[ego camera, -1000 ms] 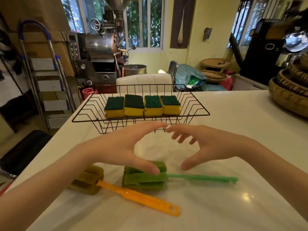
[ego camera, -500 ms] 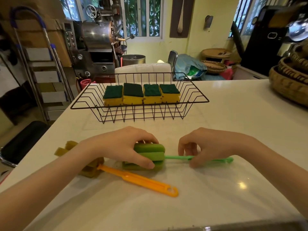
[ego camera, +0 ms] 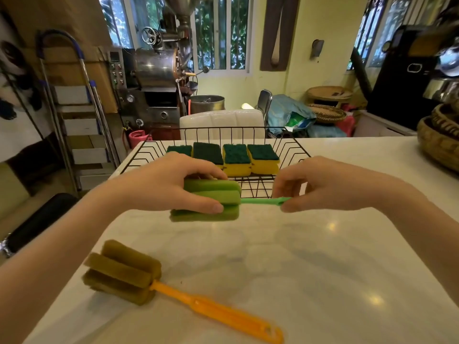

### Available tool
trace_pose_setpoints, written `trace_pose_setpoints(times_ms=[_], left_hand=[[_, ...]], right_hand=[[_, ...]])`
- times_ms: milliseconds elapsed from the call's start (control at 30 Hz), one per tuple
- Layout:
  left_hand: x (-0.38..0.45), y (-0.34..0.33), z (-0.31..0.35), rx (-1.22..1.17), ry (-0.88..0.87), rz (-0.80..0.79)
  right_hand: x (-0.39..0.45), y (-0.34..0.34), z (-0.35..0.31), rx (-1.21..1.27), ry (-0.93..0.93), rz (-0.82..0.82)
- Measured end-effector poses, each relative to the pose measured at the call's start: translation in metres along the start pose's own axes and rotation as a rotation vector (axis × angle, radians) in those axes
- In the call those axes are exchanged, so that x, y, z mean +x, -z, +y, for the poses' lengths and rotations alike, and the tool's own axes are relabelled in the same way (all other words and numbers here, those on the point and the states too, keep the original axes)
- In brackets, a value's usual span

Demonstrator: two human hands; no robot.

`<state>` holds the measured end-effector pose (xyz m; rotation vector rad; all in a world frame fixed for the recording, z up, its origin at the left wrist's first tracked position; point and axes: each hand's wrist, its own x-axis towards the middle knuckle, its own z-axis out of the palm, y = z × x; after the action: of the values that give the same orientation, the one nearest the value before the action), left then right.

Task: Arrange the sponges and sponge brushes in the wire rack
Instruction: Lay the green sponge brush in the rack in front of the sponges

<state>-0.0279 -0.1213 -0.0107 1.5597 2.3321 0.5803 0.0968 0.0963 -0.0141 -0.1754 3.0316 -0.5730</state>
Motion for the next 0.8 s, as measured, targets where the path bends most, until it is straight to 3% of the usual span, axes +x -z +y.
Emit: trace_pose_setpoints(times_ms=[233,400,533,800], left_hand=[[0.011,0.039,-0.027,-0.064,0.050,0.179],[0.030,0.049,-0.063,-0.085,0.110,0.200],[0.048,0.047,-0.092,-0.045,0.147,0.179],[0.073,0.034,-0.125,0.263,0.215,0.075]], right_hand=[[0.042,0.025,0.011,0.094,0.068,0.210],[0.079,0.018,0.023,0.169,0.069,0.305],[0.108,0.010,0.033,0.054,0.039,0.219],[0.148,-0.011,0.041,-0.097,-0.044,-0.054]])
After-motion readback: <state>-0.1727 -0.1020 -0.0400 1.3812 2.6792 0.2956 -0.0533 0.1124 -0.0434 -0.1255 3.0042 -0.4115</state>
